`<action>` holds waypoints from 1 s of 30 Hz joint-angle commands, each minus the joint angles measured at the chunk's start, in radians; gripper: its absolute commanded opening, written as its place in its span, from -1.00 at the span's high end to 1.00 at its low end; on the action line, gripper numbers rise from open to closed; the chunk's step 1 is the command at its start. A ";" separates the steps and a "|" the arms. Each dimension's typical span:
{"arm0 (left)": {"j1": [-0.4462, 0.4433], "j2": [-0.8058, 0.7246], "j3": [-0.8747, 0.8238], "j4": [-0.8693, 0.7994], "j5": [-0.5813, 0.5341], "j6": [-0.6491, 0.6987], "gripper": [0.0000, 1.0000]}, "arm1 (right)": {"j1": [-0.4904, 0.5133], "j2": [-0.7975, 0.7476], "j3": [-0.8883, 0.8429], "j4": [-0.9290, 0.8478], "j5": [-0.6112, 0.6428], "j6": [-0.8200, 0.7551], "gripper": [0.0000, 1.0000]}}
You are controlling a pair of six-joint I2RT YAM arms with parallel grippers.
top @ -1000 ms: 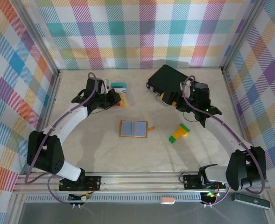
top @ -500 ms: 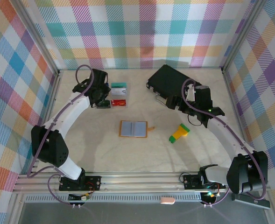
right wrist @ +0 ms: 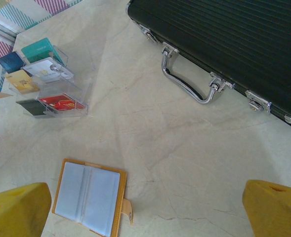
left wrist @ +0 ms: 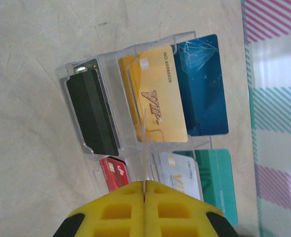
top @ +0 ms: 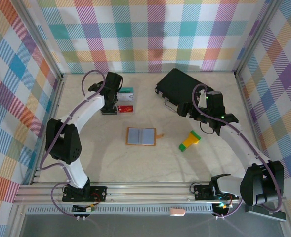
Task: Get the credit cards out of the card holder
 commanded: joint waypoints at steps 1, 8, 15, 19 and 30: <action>0.022 0.028 0.030 -0.037 -0.038 -0.111 1.00 | -0.006 -0.005 0.007 0.011 -0.025 -0.014 -0.98; 0.063 0.062 0.033 -0.036 -0.054 -0.130 1.00 | -0.006 0.011 0.013 0.015 -0.044 -0.013 -0.98; 0.089 0.134 0.097 -0.015 -0.022 -0.105 1.00 | -0.006 0.029 0.024 0.007 -0.048 -0.013 -0.98; 0.092 0.183 0.164 -0.026 -0.025 -0.097 1.00 | -0.006 0.031 0.024 0.007 -0.047 -0.014 -0.98; 0.102 0.229 0.199 -0.044 -0.045 -0.134 1.00 | -0.006 0.028 0.027 0.006 -0.048 -0.017 -0.98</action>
